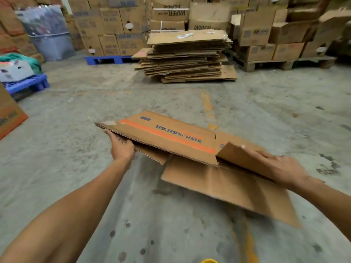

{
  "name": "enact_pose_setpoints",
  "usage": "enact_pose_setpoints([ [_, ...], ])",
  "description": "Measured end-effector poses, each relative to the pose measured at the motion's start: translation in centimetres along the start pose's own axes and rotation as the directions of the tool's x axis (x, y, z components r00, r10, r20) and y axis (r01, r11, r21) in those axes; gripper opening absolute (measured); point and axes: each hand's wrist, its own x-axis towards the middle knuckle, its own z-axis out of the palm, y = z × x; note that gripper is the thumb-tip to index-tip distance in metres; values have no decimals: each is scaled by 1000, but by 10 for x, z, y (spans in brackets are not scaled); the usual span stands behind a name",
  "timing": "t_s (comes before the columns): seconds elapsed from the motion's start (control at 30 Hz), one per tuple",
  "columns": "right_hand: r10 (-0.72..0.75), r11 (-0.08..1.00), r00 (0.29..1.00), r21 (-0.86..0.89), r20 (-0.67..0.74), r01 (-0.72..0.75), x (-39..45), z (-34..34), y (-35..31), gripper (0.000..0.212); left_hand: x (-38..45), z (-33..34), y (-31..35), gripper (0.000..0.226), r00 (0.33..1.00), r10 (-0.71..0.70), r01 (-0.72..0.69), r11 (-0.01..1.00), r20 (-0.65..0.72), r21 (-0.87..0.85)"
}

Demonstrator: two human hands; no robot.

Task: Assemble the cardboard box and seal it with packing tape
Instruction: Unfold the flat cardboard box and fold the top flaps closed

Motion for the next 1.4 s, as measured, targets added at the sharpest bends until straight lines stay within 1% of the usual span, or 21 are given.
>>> enact_pose_setpoints([
  [0.1, 108, 994, 982, 37, -153, -103, 18, -36, 11, 94, 19, -5, 38, 96, 1000, 15, -15, 1000, 6, 27],
  [0.17, 165, 986, 956, 79, -244, -149, 33, -61, 18, 94, 20, -7, 70, 92, 997, 71, -72, 987, 9, 146],
  [0.23, 245, 965, 915, 170, -320, -199, 52, -87, 24, 88, 15, -10, 100, 85, 983, 179, -183, 944, 42, 273],
  [0.3, 347, 925, 861, 286, -373, -249, 70, -108, 30, 77, 16, -11, 125, 81, 958, 266, -287, 907, 109, 308],
  [0.4, 455, 873, 786, 384, -418, -301, 92, -134, 41, 64, 15, -14, 163, 74, 895, 371, -439, 830, 247, 345],
  [0.47, 512, 837, 752, 437, -415, -329, 102, -150, 47, 58, 14, -16, 183, 71, 854, 393, -510, 761, 341, 401],
  [0.57, 567, 773, 756, 529, -329, -349, 115, -171, 56, 54, 13, -20, 203, 67, 825, 383, -557, 676, 416, 482],
  [0.67, 544, 771, 810, 513, -220, -379, 127, -176, 59, 54, 12, -19, 210, 60, 801, 332, -563, 701, 498, 438],
  [0.73, 536, 757, 832, 519, -147, -396, 133, -168, 54, 56, 16, -16, 207, 56, 828, 283, -525, 697, 484, 490],
  [0.8, 554, 724, 829, 536, -75, -435, 138, -157, 46, 55, 23, -11, 200, 57, 861, 262, -492, 644, 435, 586],
  [0.87, 566, 710, 822, 543, -61, -448, 142, -152, 36, 53, 23, -5, 192, 55, 874, 270, -484, 566, 405, 667],
  [0.9, 560, 715, 826, 543, -66, -441, 144, -152, 31, 52, 21, 0, 189, 51, 876, 285, -483, 554, 390, 678],
  [1.0, 549, 717, 834, 545, -56, -436, 147, -153, 22, 46, 16, 13, 182, 43, 881, 285, -466, 660, 377, 589],
  [1.07, 549, 679, 835, 606, -44, -415, 148, -153, 19, 42, 9, 15, 182, 41, 878, 253, -449, 734, 407, 510],
  [1.1, 551, 625, 834, 673, -21, -395, 147, -154, 18, 41, 4, 15, 182, 40, 871, 228, -439, 760, 435, 480],
  [1.13, 549, 522, 834, 762, 45, -384, 144, -155, 16, 43, -2, 13, 183, 40, 865, 189, -417, 788, 465, 454],
  [1.17, 523, 379, 837, 836, 160, -396, 139, -156, 13, 48, -8, 10, 183, 41, 856, 133, -380, 818, 499, 433],
  [1.2, 450, 264, 848, 866, 278, -424, 132, -156, 11, 53, -15, 7, 181, 41, 839, 74, -351, 831, 539, 432],
  [1.23, 357, 223, 863, 864, 358, -451, 123, -155, 7, 57, -23, 4, 178, 41, 816, 28, -349, 820, 578, 454],
  [1.3, 230, 335, 886, 822, 403, -461, 106, -147, -3, 56, -33, 0, 162, 44, 768, -16, -446, 705, 640, 552],
  [1.4, 99, 721, 925, 614, 368, -321, 88, -116, -22, 44, -51, -8, 131, 54, 660, -149, -634, 417, 737, 652],
])
